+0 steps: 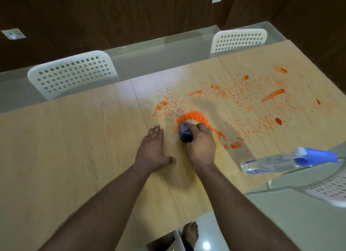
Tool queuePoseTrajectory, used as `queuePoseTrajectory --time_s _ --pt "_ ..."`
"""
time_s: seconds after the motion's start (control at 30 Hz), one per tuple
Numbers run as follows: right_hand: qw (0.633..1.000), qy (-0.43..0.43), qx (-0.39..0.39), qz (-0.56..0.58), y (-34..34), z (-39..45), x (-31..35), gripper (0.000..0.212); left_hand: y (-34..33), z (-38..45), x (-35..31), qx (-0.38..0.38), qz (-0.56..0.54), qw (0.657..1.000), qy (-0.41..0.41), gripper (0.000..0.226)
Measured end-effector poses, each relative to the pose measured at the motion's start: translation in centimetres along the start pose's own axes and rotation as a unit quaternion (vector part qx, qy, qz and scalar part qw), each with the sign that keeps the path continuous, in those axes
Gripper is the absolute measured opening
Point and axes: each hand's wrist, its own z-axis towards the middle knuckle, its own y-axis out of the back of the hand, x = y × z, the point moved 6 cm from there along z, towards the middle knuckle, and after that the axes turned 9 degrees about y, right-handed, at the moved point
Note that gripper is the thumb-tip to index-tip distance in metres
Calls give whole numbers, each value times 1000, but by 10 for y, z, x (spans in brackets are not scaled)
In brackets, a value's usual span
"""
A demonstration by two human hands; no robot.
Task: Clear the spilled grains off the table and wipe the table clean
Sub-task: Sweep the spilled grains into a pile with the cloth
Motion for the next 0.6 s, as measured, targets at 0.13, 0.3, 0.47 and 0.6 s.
queuePoseTrajectory --time_s 0.13,0.3,0.47,0.6 --pt "992 87 91 -29 -32 -24 36 56 11 7 9 -18 -15 1000 8 139" --pt "990 78 105 -50 -39 13 39 58 10 20 14 2 19 999 27 159" --pt "998 18 25 -56 -27 66 16 43 12 17 14 -2 24 999 31 161" --pt "997 -51 -8 -56 -10 76 -9 46 31 19 15 -39 -10 999 28 132"
